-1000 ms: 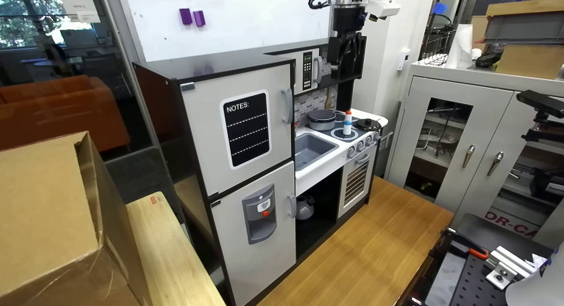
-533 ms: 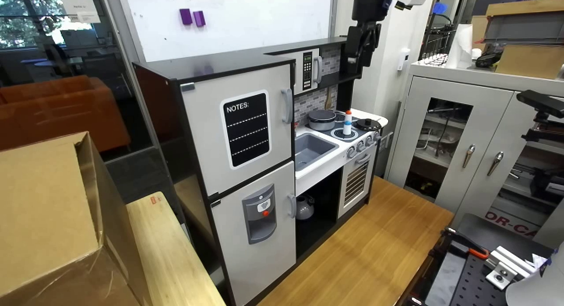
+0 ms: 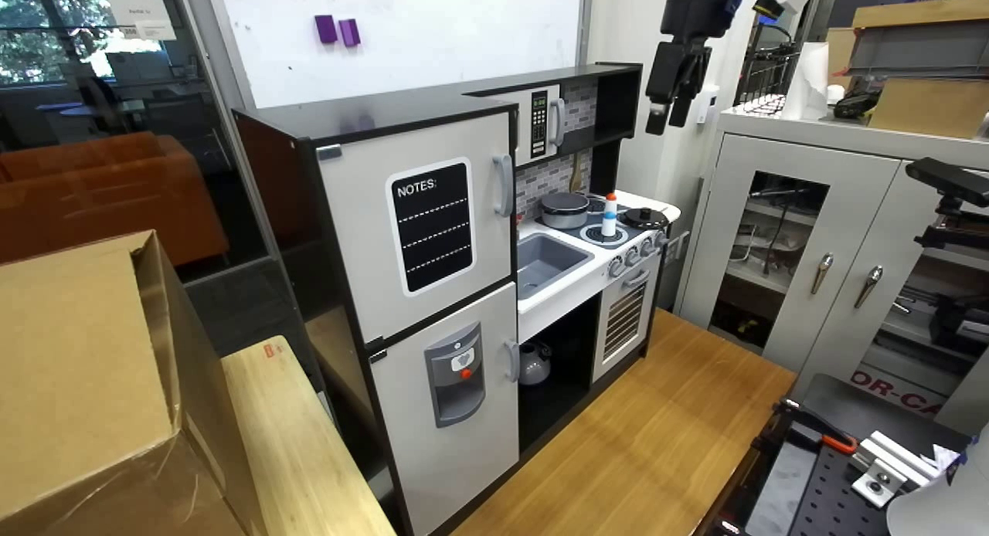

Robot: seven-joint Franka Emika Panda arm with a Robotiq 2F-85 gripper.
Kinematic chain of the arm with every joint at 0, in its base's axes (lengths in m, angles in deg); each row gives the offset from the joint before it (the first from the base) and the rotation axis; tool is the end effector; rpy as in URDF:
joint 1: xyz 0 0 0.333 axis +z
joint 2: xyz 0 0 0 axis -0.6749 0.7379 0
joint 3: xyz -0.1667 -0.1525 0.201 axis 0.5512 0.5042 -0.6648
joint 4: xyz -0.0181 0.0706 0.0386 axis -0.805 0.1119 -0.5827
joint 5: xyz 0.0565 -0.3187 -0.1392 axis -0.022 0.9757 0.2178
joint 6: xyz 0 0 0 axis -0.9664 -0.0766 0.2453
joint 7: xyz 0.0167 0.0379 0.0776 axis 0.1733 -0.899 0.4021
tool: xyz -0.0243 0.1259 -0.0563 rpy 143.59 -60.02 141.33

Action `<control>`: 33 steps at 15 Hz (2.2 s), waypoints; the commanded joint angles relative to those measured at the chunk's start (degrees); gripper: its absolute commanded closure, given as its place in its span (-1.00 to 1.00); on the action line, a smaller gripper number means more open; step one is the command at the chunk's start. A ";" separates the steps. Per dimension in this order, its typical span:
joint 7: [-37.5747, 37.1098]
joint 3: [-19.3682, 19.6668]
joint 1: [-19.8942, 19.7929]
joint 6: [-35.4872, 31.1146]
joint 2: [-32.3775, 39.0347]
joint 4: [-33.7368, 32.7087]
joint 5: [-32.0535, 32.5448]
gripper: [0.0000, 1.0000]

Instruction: Open the top compartment of the refrigerator

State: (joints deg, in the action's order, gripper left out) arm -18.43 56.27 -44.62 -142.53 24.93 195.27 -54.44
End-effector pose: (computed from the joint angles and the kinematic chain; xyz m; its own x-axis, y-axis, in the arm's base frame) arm 0.4016 -0.0480 0.5217 0.9862 0.1433 0.0828 0.1491 -0.9864 -0.0697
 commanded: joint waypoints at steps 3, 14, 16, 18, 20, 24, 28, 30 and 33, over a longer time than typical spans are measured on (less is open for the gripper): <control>-0.16 0.63 0.49 0.38 -1.27 1.07 0.24 -1.00; -0.57 -0.05 2.19 -1.69 -4.19 2.36 -0.84 -1.00; -0.26 0.18 2.95 -1.06 -5.71 2.75 -1.69 -1.00; -0.16 0.23 3.79 -0.77 -7.24 3.16 -2.99 -1.00; -0.18 -0.08 4.48 -1.20 -8.20 3.82 -3.63 -1.00; 0.10 -0.61 6.34 -1.86 -7.96 5.02 -4.44 -1.00; -0.94 -1.09 6.48 -0.71 -7.69 4.79 -3.70 -1.00; -0.94 -0.99 6.38 -0.71 -7.85 4.78 -3.69 -1.00; -0.95 -0.99 6.35 -0.71 -7.85 4.78 -3.69 -1.00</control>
State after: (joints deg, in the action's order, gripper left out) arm -19.52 55.61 -37.85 -143.38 17.02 200.18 -57.95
